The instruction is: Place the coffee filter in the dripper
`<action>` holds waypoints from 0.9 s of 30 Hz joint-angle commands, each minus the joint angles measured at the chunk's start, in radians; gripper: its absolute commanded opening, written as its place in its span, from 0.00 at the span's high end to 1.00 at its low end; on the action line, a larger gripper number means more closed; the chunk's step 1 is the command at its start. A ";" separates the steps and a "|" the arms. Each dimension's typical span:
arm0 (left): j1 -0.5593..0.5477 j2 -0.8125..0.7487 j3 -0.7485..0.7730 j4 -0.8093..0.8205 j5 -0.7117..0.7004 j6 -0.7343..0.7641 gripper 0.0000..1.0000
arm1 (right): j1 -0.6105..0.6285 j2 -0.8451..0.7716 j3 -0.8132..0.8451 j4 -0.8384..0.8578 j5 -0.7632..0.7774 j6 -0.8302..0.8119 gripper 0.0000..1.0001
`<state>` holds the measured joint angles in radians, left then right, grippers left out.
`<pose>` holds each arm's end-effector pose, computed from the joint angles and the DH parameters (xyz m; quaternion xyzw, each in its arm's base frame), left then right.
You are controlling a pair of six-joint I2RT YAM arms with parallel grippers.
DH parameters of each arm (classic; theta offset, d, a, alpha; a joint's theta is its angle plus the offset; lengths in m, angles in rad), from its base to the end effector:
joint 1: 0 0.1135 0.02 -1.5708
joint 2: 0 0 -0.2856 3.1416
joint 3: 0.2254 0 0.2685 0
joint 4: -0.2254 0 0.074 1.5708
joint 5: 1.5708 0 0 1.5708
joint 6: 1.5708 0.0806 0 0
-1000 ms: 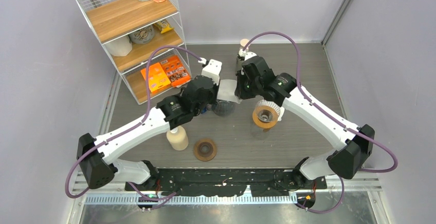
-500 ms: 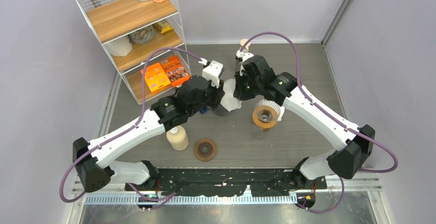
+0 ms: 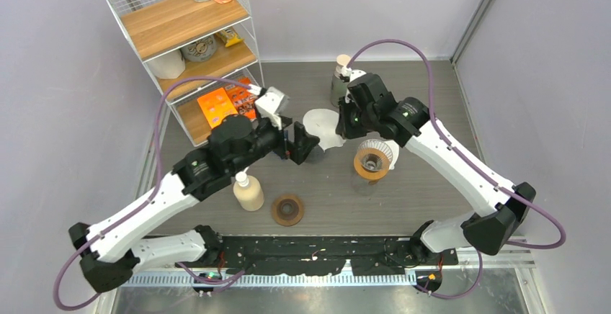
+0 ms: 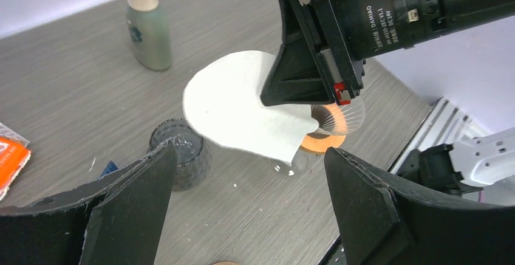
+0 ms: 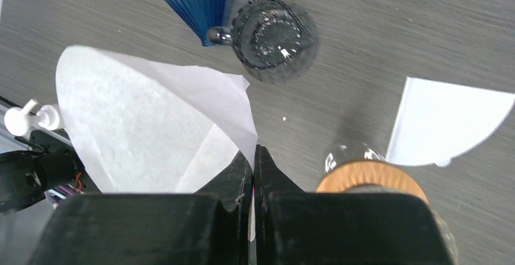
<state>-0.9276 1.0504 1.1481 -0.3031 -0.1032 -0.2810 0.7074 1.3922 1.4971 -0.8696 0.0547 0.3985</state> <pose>0.1767 -0.2219 0.4151 0.2153 0.7450 -0.3251 0.5412 0.2573 0.2142 0.3747 -0.1309 0.9102 0.1845 0.3469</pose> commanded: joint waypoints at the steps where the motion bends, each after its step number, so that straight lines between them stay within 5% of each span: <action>1: 0.005 -0.106 -0.056 0.083 -0.021 -0.002 0.00 | -0.026 -0.086 0.048 -0.105 0.031 0.003 0.95; 12: 0.242 -0.145 -0.206 0.091 -0.047 -0.104 0.00 | -0.197 -0.218 0.091 -0.370 -0.038 -0.024 0.95; 27: 0.274 -0.245 -0.354 0.070 -0.111 -0.058 0.00 | -0.286 -0.255 -0.069 -0.366 -0.140 -0.111 0.95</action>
<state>-0.6586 0.8387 0.8108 -0.2649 -0.2062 -0.3588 0.4328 1.1389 1.4597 -1.2743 -0.0471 0.3584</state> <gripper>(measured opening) 0.994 0.061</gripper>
